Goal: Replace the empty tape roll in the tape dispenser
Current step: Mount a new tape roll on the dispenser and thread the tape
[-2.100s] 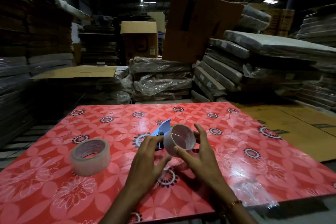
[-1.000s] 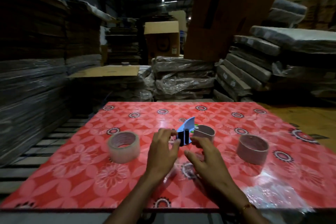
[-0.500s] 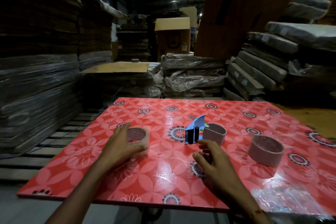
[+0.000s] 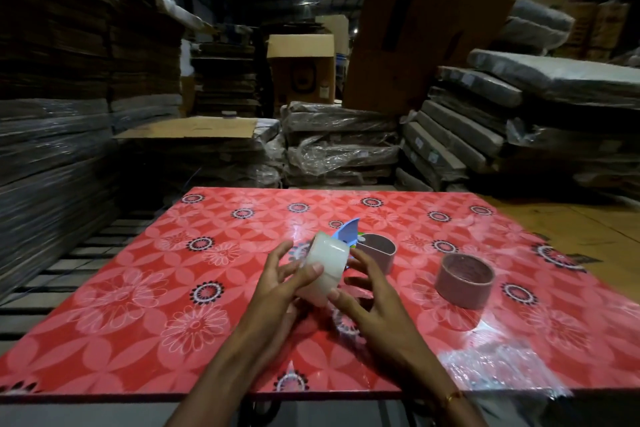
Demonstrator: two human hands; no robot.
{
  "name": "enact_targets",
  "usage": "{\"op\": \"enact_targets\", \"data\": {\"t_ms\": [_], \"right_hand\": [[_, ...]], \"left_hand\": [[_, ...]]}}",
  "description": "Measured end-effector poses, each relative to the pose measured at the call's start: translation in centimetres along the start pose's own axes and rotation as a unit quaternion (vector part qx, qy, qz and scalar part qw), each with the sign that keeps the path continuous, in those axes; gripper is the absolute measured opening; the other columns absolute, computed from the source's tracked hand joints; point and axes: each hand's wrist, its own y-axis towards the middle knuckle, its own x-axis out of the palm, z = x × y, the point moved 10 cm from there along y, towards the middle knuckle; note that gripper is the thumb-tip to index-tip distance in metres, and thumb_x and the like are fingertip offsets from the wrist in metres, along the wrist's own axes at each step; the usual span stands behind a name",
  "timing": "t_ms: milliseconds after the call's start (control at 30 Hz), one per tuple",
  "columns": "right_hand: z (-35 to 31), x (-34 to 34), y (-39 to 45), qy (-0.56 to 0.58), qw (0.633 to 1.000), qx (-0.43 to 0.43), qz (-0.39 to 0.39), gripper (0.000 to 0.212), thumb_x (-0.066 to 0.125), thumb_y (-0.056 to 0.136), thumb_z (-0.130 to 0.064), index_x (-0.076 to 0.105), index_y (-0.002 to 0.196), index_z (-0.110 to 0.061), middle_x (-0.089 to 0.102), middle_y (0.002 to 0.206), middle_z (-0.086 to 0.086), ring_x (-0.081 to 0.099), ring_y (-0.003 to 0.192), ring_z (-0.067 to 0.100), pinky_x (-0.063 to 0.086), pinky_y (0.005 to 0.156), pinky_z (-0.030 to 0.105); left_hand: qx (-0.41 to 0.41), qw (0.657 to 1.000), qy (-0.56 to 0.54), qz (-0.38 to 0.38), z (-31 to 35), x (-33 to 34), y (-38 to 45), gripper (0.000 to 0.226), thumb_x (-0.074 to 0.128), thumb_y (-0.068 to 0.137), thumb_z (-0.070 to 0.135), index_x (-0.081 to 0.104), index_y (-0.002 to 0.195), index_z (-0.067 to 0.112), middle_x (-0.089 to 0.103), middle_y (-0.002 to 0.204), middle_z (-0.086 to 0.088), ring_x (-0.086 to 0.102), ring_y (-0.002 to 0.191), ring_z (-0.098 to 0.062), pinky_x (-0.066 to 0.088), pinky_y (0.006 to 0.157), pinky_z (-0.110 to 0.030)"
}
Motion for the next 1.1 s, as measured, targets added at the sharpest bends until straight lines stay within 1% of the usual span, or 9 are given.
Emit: {"op": "enact_targets", "data": {"t_ms": [100, 333, 433, 500, 600, 700, 767, 900, 1100], "right_hand": [[-0.3, 0.3, 0.2, 0.016, 1.000, -0.010, -0.006, 0.069, 0.079, 0.086, -0.036, 0.043, 0.142, -0.057, 0.062, 0.131, -0.027, 0.064, 0.119, 0.000, 0.057, 0.085, 0.017], [0.7, -1.0, 0.0, 0.055, 0.998, 0.011, 0.030, 0.100, 0.088, 0.069, -0.043, 0.031, 0.149, -0.053, 0.054, 0.143, -0.009, 0.067, 0.120, 0.014, 0.060, 0.097, 0.043], [0.3, -1.2, 0.0, 0.022, 0.999, 0.002, 0.040, 0.102, 0.088, 0.070, -0.037, 0.027, 0.151, -0.050, 0.048, 0.147, -0.011, 0.063, 0.125, 0.010, 0.058, 0.101, 0.041], [0.0, -1.3, 0.0, -0.013, 0.999, -0.010, 0.047, 0.101, 0.088, 0.077, -0.028, 0.025, 0.153, -0.048, 0.046, 0.148, -0.012, 0.057, 0.130, 0.005, 0.057, 0.102, 0.038], [-0.2, -1.1, -0.1, -0.052, 0.998, -0.020, 0.037, 0.101, 0.084, 0.081, -0.014, 0.023, 0.155, -0.046, 0.047, 0.148, -0.014, 0.053, 0.131, -0.002, 0.060, 0.097, 0.035], [-0.5, -0.6, 0.0, -0.107, 0.993, -0.031, 0.025, 0.105, 0.086, 0.077, -0.015, 0.023, 0.158, -0.038, 0.048, 0.150, -0.014, 0.050, 0.137, 0.005, 0.054, 0.105, 0.043], [-0.7, -0.6, 0.0, -0.127, 0.991, -0.039, 0.032, 0.108, 0.090, 0.074, -0.021, 0.024, 0.157, -0.036, 0.049, 0.149, -0.015, 0.050, 0.137, 0.006, 0.052, 0.108, 0.043], [-1.0, -1.5, 0.0, -0.114, 0.989, -0.056, 0.075, 0.099, 0.093, 0.072, -0.031, 0.036, 0.153, -0.032, 0.059, 0.138, -0.016, 0.058, 0.128, 0.001, 0.051, 0.109, 0.036], [-1.4, -1.7, -0.3, -0.118, 0.986, -0.078, 0.093, 0.080, 0.086, 0.078, -0.040, 0.045, 0.146, -0.035, 0.058, 0.142, -0.024, 0.057, 0.131, -0.001, 0.052, 0.108, 0.031]], "left_hand": [[-0.013, 0.996, -0.088, -0.026, -0.6, 2.3, 0.3, 0.069, 0.078, 0.076, 0.015, 0.049, 0.137, 0.020, 0.072, 0.110, -0.013, 0.070, 0.084, -0.023, 0.058, 0.063, -0.033], [-0.079, 0.986, -0.090, -0.117, -1.7, 3.4, -0.2, 0.067, 0.077, 0.078, 0.021, 0.048, 0.138, 0.015, 0.063, 0.130, -0.022, 0.065, 0.106, -0.033, 0.056, 0.087, -0.042], [-0.075, 0.993, -0.020, -0.084, -1.0, 1.3, 0.3, 0.073, 0.082, 0.071, 0.017, 0.050, 0.136, 0.027, 0.067, 0.127, -0.017, 0.068, 0.104, -0.035, 0.052, 0.094, -0.051], [-0.027, 0.995, 0.080, -0.062, 0.6, 0.1, 0.9, 0.077, 0.084, 0.067, 0.017, 0.052, 0.133, 0.041, 0.059, 0.136, -0.005, 0.068, 0.108, -0.027, 0.055, 0.088, -0.045], [0.037, 0.969, 0.225, -0.098, 2.7, 0.9, 0.8, 0.080, 0.085, 0.069, 0.032, 0.045, 0.133, 0.058, 0.045, 0.146, 0.014, 0.057, 0.127, -0.016, 0.054, 0.096, -0.036], [0.053, 0.950, 0.287, -0.110, 2.6, 1.9, 0.8, 0.076, 0.083, 0.075, 0.040, 0.044, 0.140, 0.046, 0.055, 0.139, 0.016, 0.062, 0.115, 0.001, 0.053, 0.082, -0.014], [0.074, 0.943, 0.320, -0.059, 2.4, 1.4, 1.1, 0.059, 0.072, 0.088, 0.022, 0.048, 0.141, 0.033, 0.061, 0.135, 0.007, 0.065, 0.099, 0.010, 0.050, 0.074, -0.006], [0.016, 0.986, 0.162, 0.018, 0.7, 0.1, 0.7, 0.044, 0.049, 0.096, -0.001, 0.061, 0.126, 0.029, 0.072, 0.110, -0.003, 0.068, 0.055, -0.007, 0.049, 0.040, -0.020], [-0.006, 0.997, 0.037, 0.072, -0.6, -0.2, 0.8, 0.048, 0.043, 0.092, -0.009, 0.062, 0.124, 0.020, 0.077, 0.100, -0.007, 0.070, 0.067, -0.022, 0.055, 0.052, -0.034]]}}
